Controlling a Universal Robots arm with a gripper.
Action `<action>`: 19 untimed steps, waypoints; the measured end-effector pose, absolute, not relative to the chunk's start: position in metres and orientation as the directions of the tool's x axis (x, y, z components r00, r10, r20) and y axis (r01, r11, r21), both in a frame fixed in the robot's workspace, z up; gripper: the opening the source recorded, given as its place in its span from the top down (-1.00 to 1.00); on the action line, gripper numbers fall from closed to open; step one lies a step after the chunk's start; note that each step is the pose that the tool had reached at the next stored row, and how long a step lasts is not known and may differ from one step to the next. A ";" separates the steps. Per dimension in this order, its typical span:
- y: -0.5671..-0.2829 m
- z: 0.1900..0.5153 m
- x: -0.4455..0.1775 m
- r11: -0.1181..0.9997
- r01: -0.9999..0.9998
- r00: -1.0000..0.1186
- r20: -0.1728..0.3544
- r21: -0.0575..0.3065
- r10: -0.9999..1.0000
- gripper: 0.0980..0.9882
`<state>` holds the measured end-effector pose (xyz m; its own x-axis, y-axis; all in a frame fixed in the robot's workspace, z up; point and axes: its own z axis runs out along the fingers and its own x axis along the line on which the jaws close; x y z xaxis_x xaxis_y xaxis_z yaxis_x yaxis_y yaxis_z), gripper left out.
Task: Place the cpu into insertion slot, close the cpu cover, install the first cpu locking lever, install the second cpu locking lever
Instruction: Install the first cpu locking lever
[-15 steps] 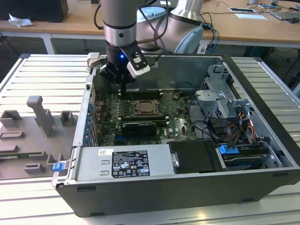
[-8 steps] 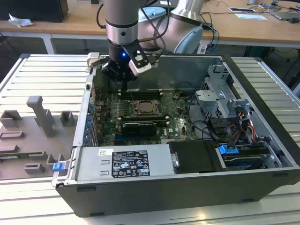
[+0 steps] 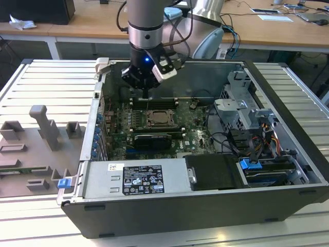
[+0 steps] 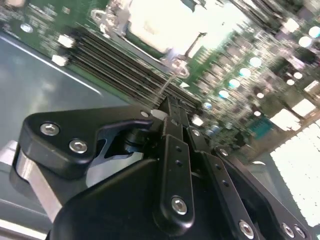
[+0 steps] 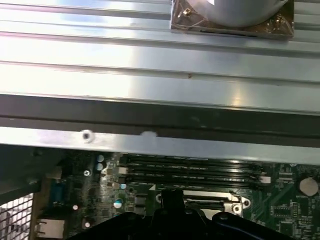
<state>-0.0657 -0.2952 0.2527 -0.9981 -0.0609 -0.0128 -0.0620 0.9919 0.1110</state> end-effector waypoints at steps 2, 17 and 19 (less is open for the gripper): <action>-0.295 0.251 -0.055 0.992 -0.062 -0.998 -0.012 0.111 -0.061 0.98; -0.293 0.223 -0.033 0.990 -0.057 -0.998 -0.013 0.127 -0.056 0.98; -0.293 0.222 -0.031 0.990 -0.057 -0.998 -0.012 0.127 -0.056 0.98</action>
<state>-0.0309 -0.2925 0.2218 -0.9984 -0.0559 -0.0125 -0.0570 0.9903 0.1269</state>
